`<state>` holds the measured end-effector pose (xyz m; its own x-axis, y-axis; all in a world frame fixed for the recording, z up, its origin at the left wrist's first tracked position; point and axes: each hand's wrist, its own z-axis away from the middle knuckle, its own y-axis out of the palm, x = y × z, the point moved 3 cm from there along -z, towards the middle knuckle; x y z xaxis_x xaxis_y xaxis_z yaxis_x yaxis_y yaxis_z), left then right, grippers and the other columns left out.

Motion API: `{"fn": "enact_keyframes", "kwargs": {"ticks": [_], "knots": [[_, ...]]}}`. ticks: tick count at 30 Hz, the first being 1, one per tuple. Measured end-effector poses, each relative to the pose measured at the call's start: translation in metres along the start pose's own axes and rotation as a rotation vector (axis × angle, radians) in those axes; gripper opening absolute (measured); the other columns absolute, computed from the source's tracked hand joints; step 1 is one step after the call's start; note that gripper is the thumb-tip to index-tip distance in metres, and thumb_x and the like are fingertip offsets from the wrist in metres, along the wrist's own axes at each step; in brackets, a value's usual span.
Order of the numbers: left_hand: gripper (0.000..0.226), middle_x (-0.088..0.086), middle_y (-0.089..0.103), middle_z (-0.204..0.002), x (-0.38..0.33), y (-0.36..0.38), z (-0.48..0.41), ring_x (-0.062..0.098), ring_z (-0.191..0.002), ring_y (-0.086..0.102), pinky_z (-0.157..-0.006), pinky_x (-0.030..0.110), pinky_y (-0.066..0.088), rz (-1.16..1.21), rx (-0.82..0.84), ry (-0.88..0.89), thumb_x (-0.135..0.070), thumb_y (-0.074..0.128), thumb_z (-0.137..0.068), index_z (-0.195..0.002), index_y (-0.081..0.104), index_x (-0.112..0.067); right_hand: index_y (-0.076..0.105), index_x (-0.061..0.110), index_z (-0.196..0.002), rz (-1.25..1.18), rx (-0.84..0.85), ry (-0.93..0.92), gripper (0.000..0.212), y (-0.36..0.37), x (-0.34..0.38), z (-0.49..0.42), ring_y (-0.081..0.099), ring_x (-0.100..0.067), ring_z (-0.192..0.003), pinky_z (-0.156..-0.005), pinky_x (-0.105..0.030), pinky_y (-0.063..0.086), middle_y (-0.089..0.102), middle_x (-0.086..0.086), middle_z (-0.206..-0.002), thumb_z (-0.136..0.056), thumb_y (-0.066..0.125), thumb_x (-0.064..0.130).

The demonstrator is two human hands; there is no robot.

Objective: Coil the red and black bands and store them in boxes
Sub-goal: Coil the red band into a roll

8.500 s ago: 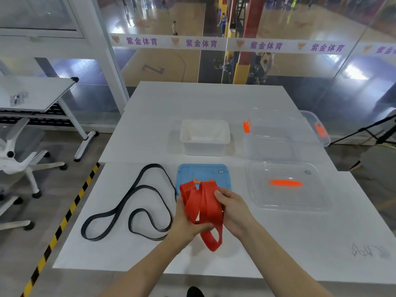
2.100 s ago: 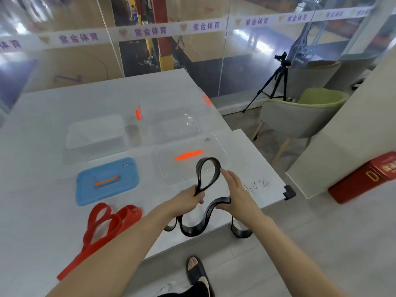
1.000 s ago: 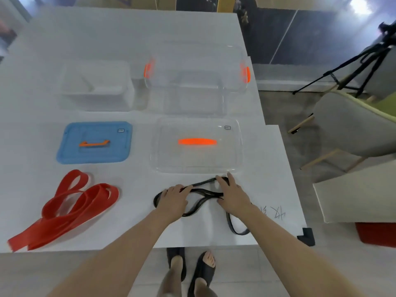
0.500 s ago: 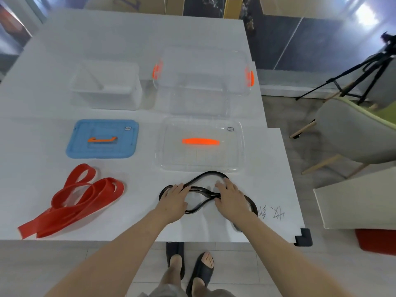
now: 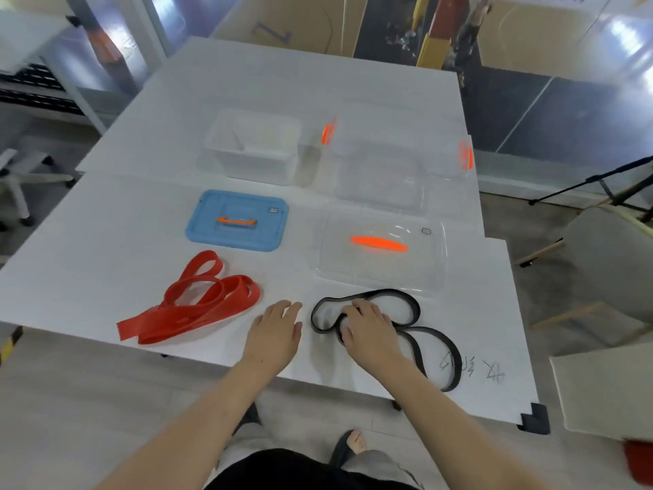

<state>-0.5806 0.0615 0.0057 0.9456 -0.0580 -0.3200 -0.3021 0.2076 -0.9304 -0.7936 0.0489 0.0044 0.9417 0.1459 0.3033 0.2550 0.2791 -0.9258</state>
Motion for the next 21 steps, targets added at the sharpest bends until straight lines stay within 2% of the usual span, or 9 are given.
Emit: {"fn": "enact_keyframes", "kwargs": {"ticks": [4,7,11,14,17,21], "knots": [[0.042,0.006,0.059,-0.139,0.065,-0.027,0.009,0.029,-0.125,0.058,-0.096,0.044,0.053,-0.019,-0.032,-0.046,-0.029,0.053,-0.102,-0.142,0.054,-0.020,0.061,0.022,-0.136,-0.009,-0.014,-0.057,0.038,0.015,0.061,-0.023,0.052,-0.027,-0.135,-0.107,-0.042,0.046,0.056,-0.001,-0.144,-0.099,0.052,0.029],[0.039,0.006,0.063,-0.132,0.130,-0.047,0.007,0.030,-0.118,0.064,-0.088,0.043,0.057,-0.036,-0.048,-0.059,-0.029,0.054,-0.100,-0.138,0.057,-0.020,0.058,0.024,-0.140,-0.010,0.002,-0.055,0.040,0.030,0.113,-0.048,0.049,-0.025,-0.137,-0.111,-0.042,0.043,0.054,0.000,-0.146,-0.101,0.051,0.032],[0.039,0.002,0.063,-0.126,0.212,-0.074,0.003,0.027,-0.110,0.063,-0.083,0.043,0.057,-0.023,-0.045,-0.039,-0.027,0.054,-0.099,-0.138,0.056,-0.027,0.054,0.023,-0.146,-0.030,0.021,-0.013,0.045,0.049,0.190,-0.076,0.047,-0.025,-0.139,-0.108,-0.043,0.043,0.053,0.000,-0.148,-0.102,0.051,0.032],[0.034,0.004,0.063,-0.112,0.261,-0.089,-0.006,0.028,-0.096,0.063,-0.075,0.041,0.053,-0.054,-0.036,-0.006,-0.023,0.056,-0.097,-0.131,0.057,-0.026,0.058,0.023,-0.137,-0.025,-0.003,-0.008,0.037,0.061,0.241,-0.099,0.052,-0.026,-0.132,-0.102,-0.041,0.046,0.057,0.000,-0.141,-0.102,0.050,0.029],[0.035,0.005,0.062,-0.121,0.301,-0.098,-0.019,0.027,-0.106,0.062,-0.083,0.041,0.053,-0.079,0.019,-0.015,-0.028,0.049,-0.101,-0.135,0.057,-0.022,0.060,0.025,-0.132,-0.039,-0.003,0.031,0.034,0.070,0.274,-0.120,0.054,-0.022,-0.129,-0.100,-0.038,0.047,0.058,0.003,-0.140,-0.101,0.048,0.028],[0.041,0.004,0.058,-0.134,0.333,-0.097,-0.035,0.026,-0.120,0.058,-0.094,0.042,0.050,-0.032,0.148,-0.016,-0.035,0.044,-0.104,-0.143,0.050,-0.026,0.059,0.024,-0.135,-0.074,0.019,0.112,0.037,0.078,0.293,-0.138,0.053,-0.025,-0.130,-0.106,-0.039,0.046,0.059,0.001,-0.139,-0.100,0.051,0.029]]}}
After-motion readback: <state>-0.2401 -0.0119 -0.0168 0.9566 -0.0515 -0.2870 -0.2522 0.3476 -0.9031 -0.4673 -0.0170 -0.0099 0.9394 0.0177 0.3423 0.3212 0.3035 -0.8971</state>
